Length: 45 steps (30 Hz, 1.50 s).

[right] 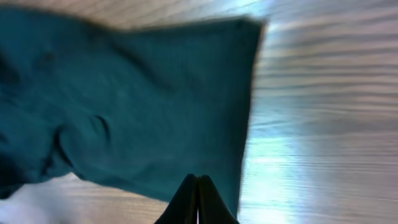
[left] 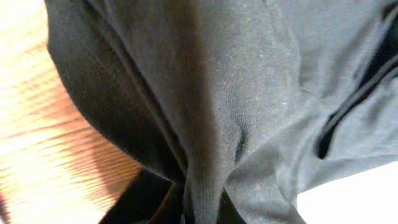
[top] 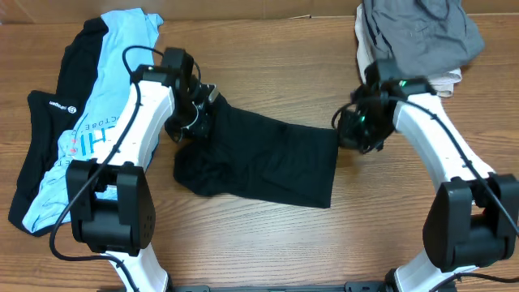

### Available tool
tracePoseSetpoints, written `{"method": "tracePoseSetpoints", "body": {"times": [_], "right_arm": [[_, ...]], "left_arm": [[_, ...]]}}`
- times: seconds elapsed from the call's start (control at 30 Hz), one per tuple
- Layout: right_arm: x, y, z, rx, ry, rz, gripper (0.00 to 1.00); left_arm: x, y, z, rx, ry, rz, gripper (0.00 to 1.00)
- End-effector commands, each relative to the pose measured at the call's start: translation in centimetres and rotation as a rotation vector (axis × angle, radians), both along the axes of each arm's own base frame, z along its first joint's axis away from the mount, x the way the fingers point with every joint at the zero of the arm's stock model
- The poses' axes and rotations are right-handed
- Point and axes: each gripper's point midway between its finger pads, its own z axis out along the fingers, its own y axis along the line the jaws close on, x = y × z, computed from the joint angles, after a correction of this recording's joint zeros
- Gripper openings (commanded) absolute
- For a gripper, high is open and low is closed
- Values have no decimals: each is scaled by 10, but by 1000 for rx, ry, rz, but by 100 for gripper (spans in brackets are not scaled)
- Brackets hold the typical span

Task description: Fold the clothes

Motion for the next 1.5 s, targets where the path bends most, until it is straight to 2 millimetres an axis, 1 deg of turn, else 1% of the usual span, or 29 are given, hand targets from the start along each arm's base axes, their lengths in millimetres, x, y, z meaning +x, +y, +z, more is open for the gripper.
{"method": "tracePoseSetpoints", "body": {"times": [0.0, 0.17, 0.3, 0.4, 0.5, 0.57, 0.63, 0.73, 0.83, 0.93, 1.07, 1.3, 1.47], "right_arm": [[-20, 18, -15, 129, 20, 41, 4], [-34, 21, -47, 164, 31, 18, 4], [-38, 28, -59, 211, 7, 25, 4], [-32, 32, -55, 247, -23, 30, 4], [-24, 35, -47, 276, -47, 30, 4], [-22, 35, -45, 276, -54, 30, 4], [-22, 34, -47, 271, -51, 29, 4], [-24, 27, -55, 225, -32, -1, 4], [-26, 22, -61, 193, -18, -28, 4], [-26, 21, -61, 194, -20, -31, 4], [-26, 21, -61, 194, -20, -31, 4], [-25, 21, -61, 194, -22, -31, 4], [-24, 21, -61, 195, -25, -34, 4]], "left_arm": [[13, -4, 16, 2, -51, -41, 4], [15, -16, 23, -1, -70, -75, 4], [11, -29, 23, 0, -73, -111, 4], [10, -35, 22, 17, -79, -131, 4], [9, -35, 21, 33, -80, -138, 4], [9, -35, 21, 33, -79, -137, 4], [9, -35, 21, 33, -79, -137, 4], [9, -38, 23, 32, -83, -144, 4], [8, -45, 27, 25, -87, -160, 4], [6, -63, 35, 6, -100, -196, 4], [-5, -99, 44, -40, -112, -260, 4], [-35, -159, 45, -61, -113, -352, 4], [-46, -200, 50, -101, -157, -371, 4]]}}
